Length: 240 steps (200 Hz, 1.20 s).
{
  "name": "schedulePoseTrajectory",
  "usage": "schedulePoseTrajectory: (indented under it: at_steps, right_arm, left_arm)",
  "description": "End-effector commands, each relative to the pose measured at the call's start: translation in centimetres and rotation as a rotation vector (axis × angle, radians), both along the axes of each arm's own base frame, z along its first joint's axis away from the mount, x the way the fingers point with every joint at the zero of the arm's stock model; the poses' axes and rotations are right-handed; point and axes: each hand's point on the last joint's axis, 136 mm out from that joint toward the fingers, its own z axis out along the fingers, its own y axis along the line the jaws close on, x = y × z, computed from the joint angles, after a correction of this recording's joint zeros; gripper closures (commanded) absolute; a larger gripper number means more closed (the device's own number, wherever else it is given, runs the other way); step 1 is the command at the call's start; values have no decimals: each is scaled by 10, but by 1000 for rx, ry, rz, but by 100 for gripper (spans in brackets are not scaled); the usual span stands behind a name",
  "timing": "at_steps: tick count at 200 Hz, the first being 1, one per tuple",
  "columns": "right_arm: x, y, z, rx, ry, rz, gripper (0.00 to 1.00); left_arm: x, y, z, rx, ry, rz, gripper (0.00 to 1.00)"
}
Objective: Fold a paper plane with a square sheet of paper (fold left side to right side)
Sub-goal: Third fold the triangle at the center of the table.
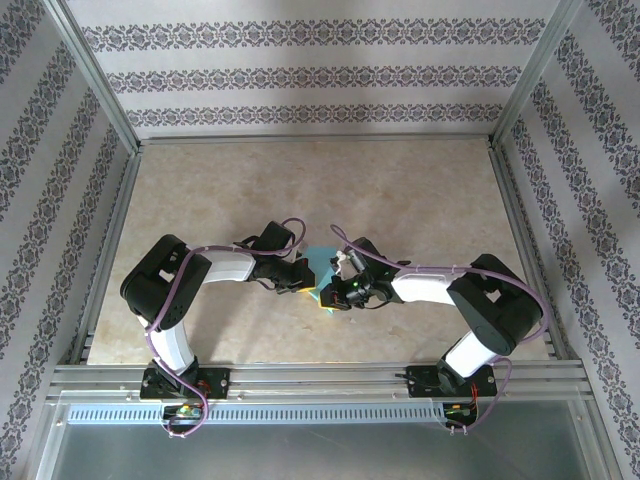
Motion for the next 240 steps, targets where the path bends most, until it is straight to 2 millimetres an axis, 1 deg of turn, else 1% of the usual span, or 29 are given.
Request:
schedulePoseTrajectory:
  at_steps: [1, 43, 240]
  right_arm:
    - [-4, 0, -4, 15, 25, 2, 100]
    - [-10, 0, -15, 3, 66, 1, 100]
    - [-21, 1, -27, -14, 119, -1, 100]
  left_arm:
    - [-17, 23, -39, 157, 84, 12, 100]
    - [-16, 22, -38, 155, 82, 13, 100]
    - [-15, 22, -38, 161, 87, 15, 100]
